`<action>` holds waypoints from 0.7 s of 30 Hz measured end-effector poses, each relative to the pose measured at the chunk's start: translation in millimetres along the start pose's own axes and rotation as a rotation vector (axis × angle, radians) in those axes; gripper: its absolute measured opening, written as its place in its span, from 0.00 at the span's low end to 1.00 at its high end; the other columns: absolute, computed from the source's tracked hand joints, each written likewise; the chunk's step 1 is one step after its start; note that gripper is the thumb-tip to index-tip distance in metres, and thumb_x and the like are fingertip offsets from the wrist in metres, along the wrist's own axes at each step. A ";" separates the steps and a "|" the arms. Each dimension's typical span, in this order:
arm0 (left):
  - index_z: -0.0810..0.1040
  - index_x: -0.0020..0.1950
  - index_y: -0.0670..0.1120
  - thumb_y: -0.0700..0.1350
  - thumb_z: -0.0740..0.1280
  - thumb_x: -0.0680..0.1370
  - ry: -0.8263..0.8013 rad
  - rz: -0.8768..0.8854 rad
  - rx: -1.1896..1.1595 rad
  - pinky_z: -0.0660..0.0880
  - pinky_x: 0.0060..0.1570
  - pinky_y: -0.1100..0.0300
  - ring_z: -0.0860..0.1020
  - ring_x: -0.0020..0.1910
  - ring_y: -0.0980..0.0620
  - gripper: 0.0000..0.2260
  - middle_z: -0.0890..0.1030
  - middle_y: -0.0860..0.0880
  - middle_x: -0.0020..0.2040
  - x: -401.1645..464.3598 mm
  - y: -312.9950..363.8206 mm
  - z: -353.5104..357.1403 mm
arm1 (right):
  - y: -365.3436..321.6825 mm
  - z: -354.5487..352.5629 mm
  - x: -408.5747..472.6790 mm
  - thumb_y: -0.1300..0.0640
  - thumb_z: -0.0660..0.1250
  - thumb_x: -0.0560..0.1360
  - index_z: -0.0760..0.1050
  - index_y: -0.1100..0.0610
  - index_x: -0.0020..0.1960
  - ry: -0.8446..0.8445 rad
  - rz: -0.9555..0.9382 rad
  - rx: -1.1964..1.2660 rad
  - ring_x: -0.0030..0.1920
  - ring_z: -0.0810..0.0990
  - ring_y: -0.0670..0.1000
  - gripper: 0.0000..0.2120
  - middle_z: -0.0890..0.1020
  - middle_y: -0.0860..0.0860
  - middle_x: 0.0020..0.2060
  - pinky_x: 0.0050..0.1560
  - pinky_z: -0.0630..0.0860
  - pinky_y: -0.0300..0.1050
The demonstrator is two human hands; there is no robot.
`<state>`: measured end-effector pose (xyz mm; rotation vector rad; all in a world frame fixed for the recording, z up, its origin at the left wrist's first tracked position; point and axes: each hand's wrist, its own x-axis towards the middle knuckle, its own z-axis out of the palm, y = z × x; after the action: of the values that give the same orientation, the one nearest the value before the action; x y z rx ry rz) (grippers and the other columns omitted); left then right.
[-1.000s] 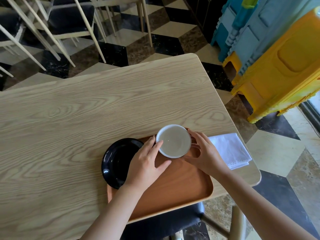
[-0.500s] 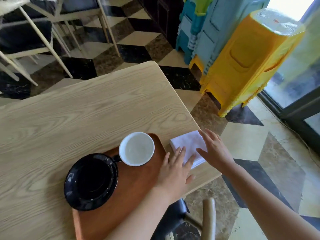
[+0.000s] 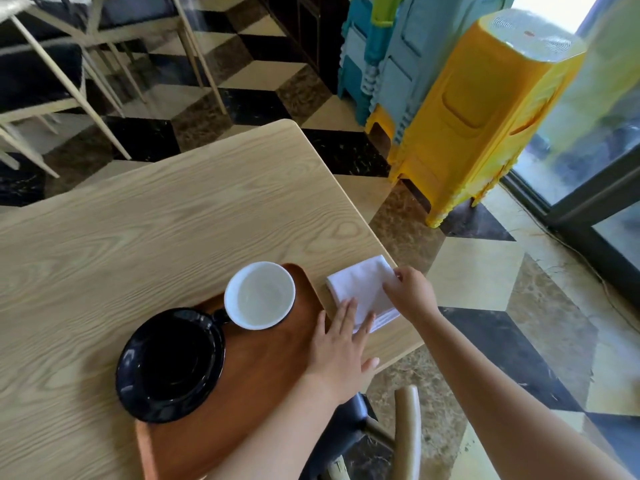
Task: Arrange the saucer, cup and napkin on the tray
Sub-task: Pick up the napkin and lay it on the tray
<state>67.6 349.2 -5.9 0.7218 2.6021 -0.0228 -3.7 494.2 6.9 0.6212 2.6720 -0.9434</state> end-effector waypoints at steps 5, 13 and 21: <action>0.63 0.72 0.44 0.59 0.43 0.72 0.270 -0.047 -0.496 0.57 0.70 0.42 0.58 0.73 0.47 0.33 0.63 0.41 0.73 -12.8 0.7 0.6 | -2.1 -12.8 -13.9 0.61 0.63 0.73 0.73 0.59 0.41 -0.080 0.006 0.248 0.35 0.73 0.51 0.02 0.75 0.50 0.33 0.31 0.66 0.41; 0.66 0.66 0.49 0.40 0.62 0.78 0.503 -0.384 -1.592 0.72 0.57 0.65 0.72 0.62 0.58 0.17 0.74 0.50 0.62 -34.8 -6.0 -16.7 | -7.6 -40.0 -63.4 0.64 0.65 0.74 0.75 0.55 0.41 -0.262 -0.001 0.749 0.29 0.80 0.45 0.07 0.83 0.47 0.29 0.28 0.74 0.36; 0.67 0.57 0.53 0.38 0.67 0.76 0.475 -0.527 -1.705 0.74 0.38 0.72 0.79 0.41 0.70 0.16 0.79 0.57 0.46 -84.0 -15.4 -5.4 | -6.0 -17.4 -90.0 0.65 0.60 0.75 0.75 0.52 0.53 -0.364 0.081 0.753 0.36 0.75 0.50 0.12 0.80 0.52 0.37 0.34 0.70 0.41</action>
<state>122.3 295.7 32.4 -0.6275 1.9691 2.0090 71.4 473.1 55.5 0.6038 1.9148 -1.8440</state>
